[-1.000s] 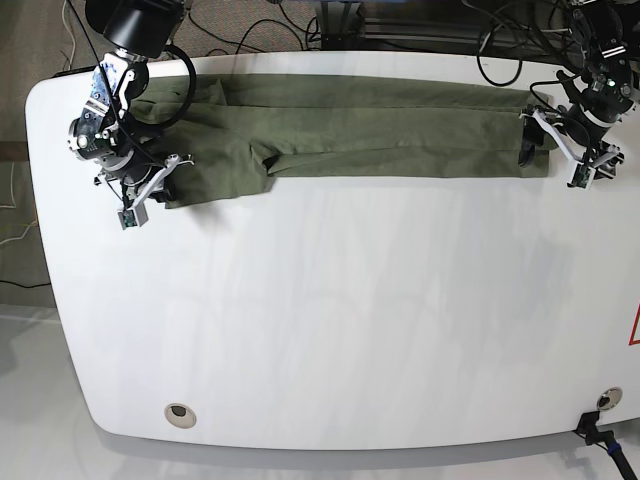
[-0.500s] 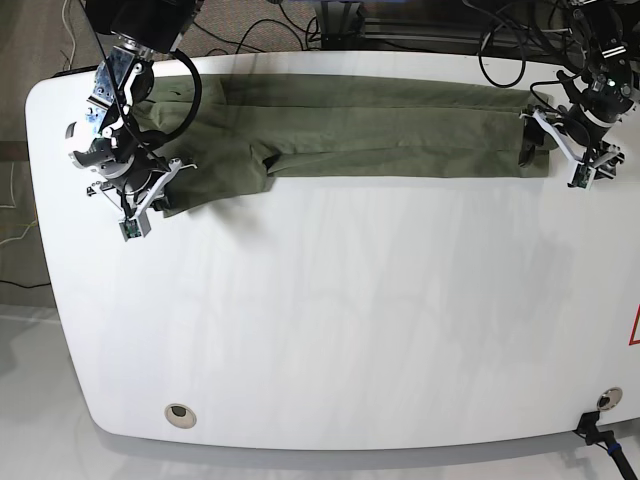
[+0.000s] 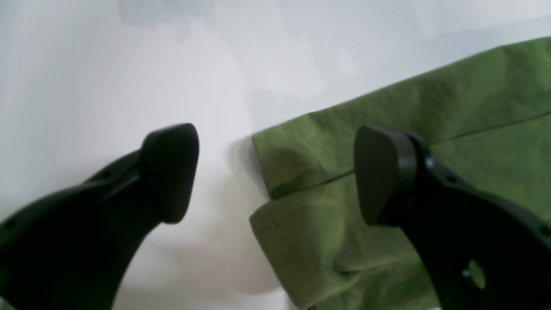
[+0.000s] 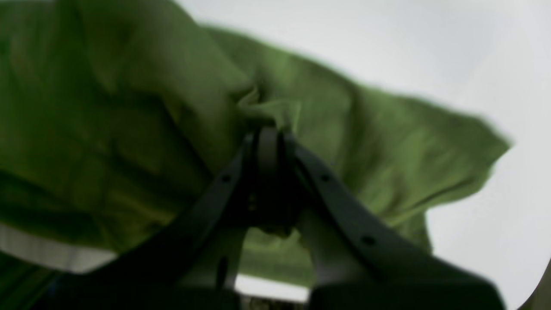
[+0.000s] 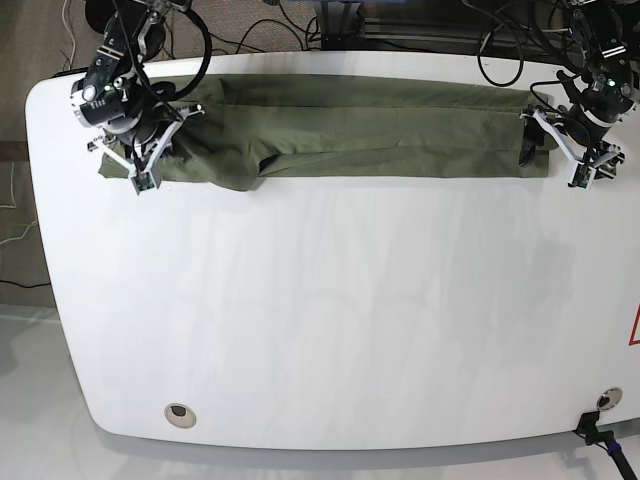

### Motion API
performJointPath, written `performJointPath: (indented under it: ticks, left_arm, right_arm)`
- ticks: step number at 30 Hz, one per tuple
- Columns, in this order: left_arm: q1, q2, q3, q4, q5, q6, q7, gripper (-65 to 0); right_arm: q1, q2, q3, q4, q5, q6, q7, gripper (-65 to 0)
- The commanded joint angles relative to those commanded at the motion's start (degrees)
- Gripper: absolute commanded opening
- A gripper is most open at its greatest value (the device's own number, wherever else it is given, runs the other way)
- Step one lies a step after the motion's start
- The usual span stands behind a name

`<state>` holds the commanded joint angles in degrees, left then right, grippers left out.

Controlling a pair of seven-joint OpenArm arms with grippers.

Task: Fold the T-shirt properly
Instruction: 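Hold the folded hem with both grippers and adjust the grip, then pull the folded shirt away from the shoulder edge with both grippers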

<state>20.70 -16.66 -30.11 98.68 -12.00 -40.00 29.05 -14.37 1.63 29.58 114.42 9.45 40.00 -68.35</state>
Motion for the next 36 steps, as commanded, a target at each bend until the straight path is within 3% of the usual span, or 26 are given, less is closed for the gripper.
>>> performJointPath:
  ticks: [8,13,16,27,31,34,36]
  left_arm:
    - [0.0,0.0,0.0,0.0,-0.09,0.0,0.0,-12.9]
    - [0.0,0.0,0.0,0.0,-0.09,0.0,0.0,-12.6]
    - [0.0,0.0,0.26,-0.09,-0.09,0.0,0.0,-12.6]
    - [-0.97,0.26,2.46,5.01,-0.18,0.0,-0.09,-12.8]
    - [-1.05,1.67,2.46,7.56,-0.18,0.0,-0.09,-12.9]
    - [-0.97,2.81,3.43,7.65,-0.18,0.0,-0.09,-16.2]
    - [-0.97,2.9,4.48,7.65,-0.09,0.0,-0.09,-26.8]
  right_arm:
    - [-1.85,0.0,0.0,-2.37,0.0,0.0,2.02,-65.0]
    - [-3.34,0.0,0.09,-4.92,-0.44,0.0,8.62,-30.8]
    - [-3.69,0.0,0.09,-5.8,-0.35,0.0,13.19,-18.5]
    - [-0.18,0.18,0.0,-1.49,-0.18,0.0,14.95,-18.5]
    - [0.26,0.09,-0.18,-0.18,-0.18,0.0,14.95,-19.2]
    - [0.09,0.09,-3.43,0.0,-0.09,0.0,14.95,-30.8]
    - [-0.26,0.0,-5.1,0.0,-0.09,0.0,14.95,-44.0]
